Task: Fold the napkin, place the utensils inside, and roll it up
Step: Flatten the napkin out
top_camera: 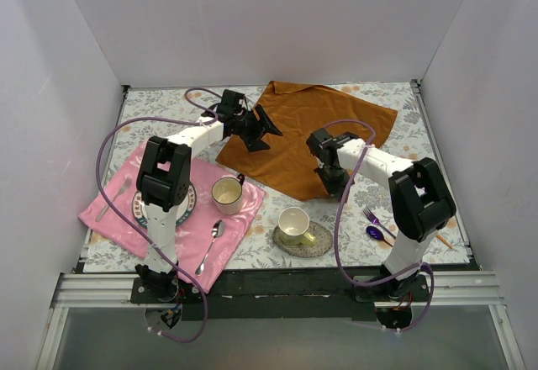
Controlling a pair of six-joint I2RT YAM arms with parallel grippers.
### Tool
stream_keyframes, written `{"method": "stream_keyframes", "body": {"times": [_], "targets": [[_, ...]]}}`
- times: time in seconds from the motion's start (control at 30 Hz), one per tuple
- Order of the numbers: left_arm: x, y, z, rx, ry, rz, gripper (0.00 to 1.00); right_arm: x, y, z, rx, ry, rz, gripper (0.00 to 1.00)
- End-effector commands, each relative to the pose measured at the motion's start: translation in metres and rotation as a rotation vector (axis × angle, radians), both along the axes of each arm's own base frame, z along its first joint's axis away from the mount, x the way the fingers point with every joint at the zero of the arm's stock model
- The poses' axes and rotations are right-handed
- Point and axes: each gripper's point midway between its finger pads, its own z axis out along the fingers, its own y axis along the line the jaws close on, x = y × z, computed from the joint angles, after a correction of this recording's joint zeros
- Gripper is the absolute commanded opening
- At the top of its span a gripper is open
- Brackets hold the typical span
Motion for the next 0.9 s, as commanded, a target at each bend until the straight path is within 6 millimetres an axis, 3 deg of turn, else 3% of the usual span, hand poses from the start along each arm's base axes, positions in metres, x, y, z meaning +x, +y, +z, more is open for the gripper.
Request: {"method": "stream_keyframes", "body": {"times": [0.0, 0.1, 0.27, 0.43, 0.47, 0.53, 0.67, 0.7, 0.87], "targets": [[-0.004, -0.001, 0.024, -0.053, -0.03, 0.004, 0.64, -0.012, -0.037, -0.001, -0.063, -0.018, -0.094, 0.01], [-0.002, -0.005, 0.014, -0.065, -0.001, 0.005, 0.64, -0.012, -0.068, -0.003, -0.102, -0.02, -0.172, 0.01], [0.004, -0.02, 0.014, -0.091, -0.009, -0.015, 0.64, -0.001, -0.124, -0.003, -0.184, -0.029, -0.305, 0.01], [-0.004, -0.037, 0.01, -0.104, 0.012, -0.04, 0.64, 0.001, -0.16, -0.002, -0.249, -0.013, -0.403, 0.01], [-0.005, -0.039, 0.01, -0.104, 0.011, -0.043, 0.64, 0.0, -0.165, -0.001, -0.247, -0.011, -0.425, 0.06], [-0.008, -0.044, 0.011, -0.103, 0.008, -0.053, 0.64, 0.006, -0.16, 0.007, -0.206, -0.036, -0.435, 0.12], [-0.012, -0.051, 0.005, -0.104, 0.022, -0.071, 0.64, 0.034, -0.112, 0.018, 0.096, -0.106, -0.464, 0.35], [-0.012, -0.052, 0.003, -0.104, 0.026, -0.072, 0.64, 0.041, -0.108, 0.018, 0.123, -0.115, -0.468, 0.38], [-0.012, -0.046, 0.002, -0.049, -0.013, -0.084, 0.64, 0.059, -0.09, 0.018, 0.211, -0.044, -0.475, 0.43]]}}
